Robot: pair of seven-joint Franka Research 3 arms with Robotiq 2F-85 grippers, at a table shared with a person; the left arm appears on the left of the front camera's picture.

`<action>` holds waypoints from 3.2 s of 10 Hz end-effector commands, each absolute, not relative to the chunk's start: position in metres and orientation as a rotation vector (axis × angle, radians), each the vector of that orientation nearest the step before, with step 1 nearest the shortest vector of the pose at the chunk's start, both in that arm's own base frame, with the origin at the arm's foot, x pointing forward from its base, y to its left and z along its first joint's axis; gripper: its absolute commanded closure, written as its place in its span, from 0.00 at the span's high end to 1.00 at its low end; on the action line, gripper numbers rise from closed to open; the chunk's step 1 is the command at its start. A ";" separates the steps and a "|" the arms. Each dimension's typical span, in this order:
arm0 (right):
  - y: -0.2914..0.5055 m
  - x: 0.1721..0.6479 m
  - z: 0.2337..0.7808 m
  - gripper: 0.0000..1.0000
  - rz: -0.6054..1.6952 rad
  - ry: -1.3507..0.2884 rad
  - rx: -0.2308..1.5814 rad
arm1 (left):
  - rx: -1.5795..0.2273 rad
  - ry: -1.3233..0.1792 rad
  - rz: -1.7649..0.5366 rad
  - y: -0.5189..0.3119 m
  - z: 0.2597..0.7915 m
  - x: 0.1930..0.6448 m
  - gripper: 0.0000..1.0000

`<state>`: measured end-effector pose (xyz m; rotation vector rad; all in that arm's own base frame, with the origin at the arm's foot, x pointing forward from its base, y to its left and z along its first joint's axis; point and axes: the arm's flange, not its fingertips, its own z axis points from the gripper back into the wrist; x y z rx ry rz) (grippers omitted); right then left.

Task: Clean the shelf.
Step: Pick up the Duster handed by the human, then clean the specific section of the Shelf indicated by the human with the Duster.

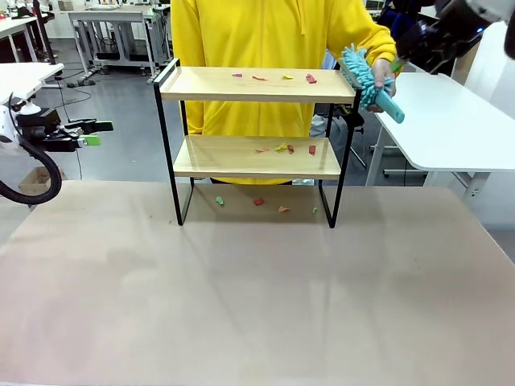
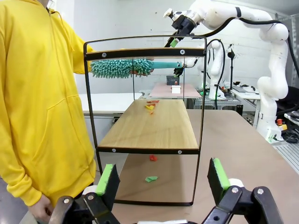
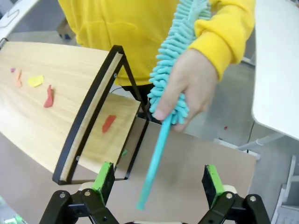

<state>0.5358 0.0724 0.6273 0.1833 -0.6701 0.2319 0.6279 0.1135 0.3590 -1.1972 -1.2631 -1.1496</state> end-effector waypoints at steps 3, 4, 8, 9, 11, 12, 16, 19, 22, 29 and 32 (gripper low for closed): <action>0.094 0.527 0.595 1.00 0.142 -0.691 0.091 | -1.188 -1.274 -1.158 0.114 0.361 0.628 1.00; 0.098 0.528 0.585 1.00 0.129 -0.677 0.079 | -1.188 -1.274 -1.158 0.114 0.361 0.628 1.00; 0.108 0.528 0.561 1.00 0.123 -0.599 0.052 | -1.188 -1.274 -1.158 0.114 0.361 0.628 1.00; 0.108 0.528 0.560 0.40 0.116 -0.607 0.064 | -1.188 -1.274 -1.158 0.114 0.361 0.628 1.00; 0.107 0.530 0.560 0.00 0.104 -0.610 0.081 | -1.188 -1.274 -1.158 0.114 0.361 0.628 1.00; 0.107 0.532 0.557 0.35 0.105 -0.591 0.097 | -1.188 -1.274 -1.158 0.114 0.361 0.628 1.00; 0.105 0.530 0.561 0.00 0.074 -0.595 0.067 | -1.188 -1.274 -1.158 0.114 0.361 0.628 1.00; 0.104 0.526 0.566 0.00 0.052 -0.594 0.037 | -1.188 -1.274 -1.158 0.114 0.361 0.628 1.00; 0.099 0.525 0.568 0.00 0.001 -0.609 -0.023 | -1.188 -1.274 -1.158 0.114 0.361 0.628 1.00; 0.096 0.527 0.561 0.00 0.071 -0.582 0.054 | -1.188 -1.274 -1.158 0.114 0.361 0.628 1.00; 0.096 0.527 0.561 0.00 0.071 -0.582 0.054 | -1.188 -1.274 -1.158 0.114 0.361 0.628 1.00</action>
